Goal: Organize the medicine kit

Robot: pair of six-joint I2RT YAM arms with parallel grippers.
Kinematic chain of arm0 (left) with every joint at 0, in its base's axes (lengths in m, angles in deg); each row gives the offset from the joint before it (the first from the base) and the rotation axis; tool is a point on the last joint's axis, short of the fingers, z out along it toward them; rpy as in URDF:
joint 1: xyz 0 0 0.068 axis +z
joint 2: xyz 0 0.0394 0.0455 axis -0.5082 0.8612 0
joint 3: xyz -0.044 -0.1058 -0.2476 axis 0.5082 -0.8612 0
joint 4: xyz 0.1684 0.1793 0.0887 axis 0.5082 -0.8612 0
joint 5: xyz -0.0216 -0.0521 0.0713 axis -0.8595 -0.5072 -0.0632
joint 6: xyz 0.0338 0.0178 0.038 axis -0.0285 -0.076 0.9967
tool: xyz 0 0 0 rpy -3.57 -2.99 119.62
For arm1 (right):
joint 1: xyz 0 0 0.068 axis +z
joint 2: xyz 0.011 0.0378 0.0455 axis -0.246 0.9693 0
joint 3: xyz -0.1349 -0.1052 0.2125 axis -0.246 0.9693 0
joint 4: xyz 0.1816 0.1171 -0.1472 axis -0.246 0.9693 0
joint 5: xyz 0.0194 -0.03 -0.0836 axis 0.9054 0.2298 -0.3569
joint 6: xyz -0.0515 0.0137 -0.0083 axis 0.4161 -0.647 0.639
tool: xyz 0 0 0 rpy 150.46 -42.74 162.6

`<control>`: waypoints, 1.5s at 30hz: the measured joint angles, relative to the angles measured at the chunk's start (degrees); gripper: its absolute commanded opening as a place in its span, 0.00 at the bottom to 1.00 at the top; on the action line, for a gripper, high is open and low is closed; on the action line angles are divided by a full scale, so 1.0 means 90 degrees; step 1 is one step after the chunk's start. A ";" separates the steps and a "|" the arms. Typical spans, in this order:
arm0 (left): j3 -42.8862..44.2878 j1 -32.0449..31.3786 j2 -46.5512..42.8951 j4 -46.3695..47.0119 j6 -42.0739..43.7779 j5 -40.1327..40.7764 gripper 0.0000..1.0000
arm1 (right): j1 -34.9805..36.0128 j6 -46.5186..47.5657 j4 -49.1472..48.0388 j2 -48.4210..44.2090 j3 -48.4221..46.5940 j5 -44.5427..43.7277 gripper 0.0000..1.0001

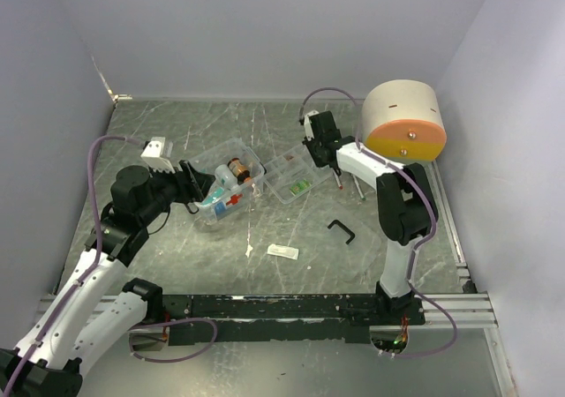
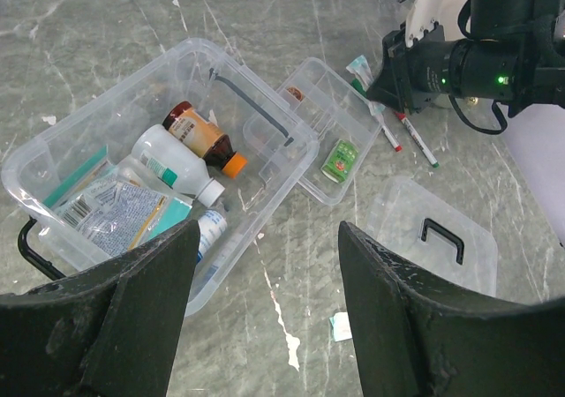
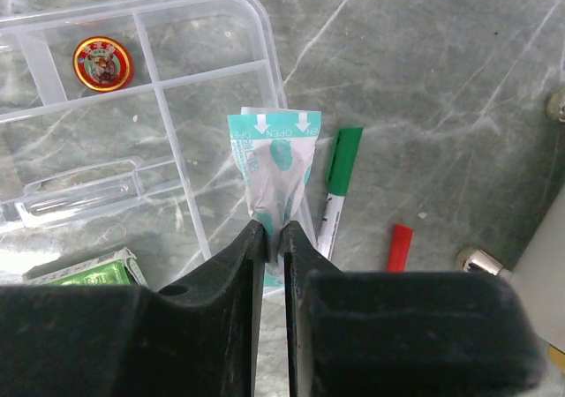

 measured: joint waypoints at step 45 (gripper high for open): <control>0.0012 -0.0005 0.0248 0.0833 -0.0551 -0.2011 0.79 | 0.0874 -0.1795 0.0457 -0.2169 0.0901 0.1292 0.54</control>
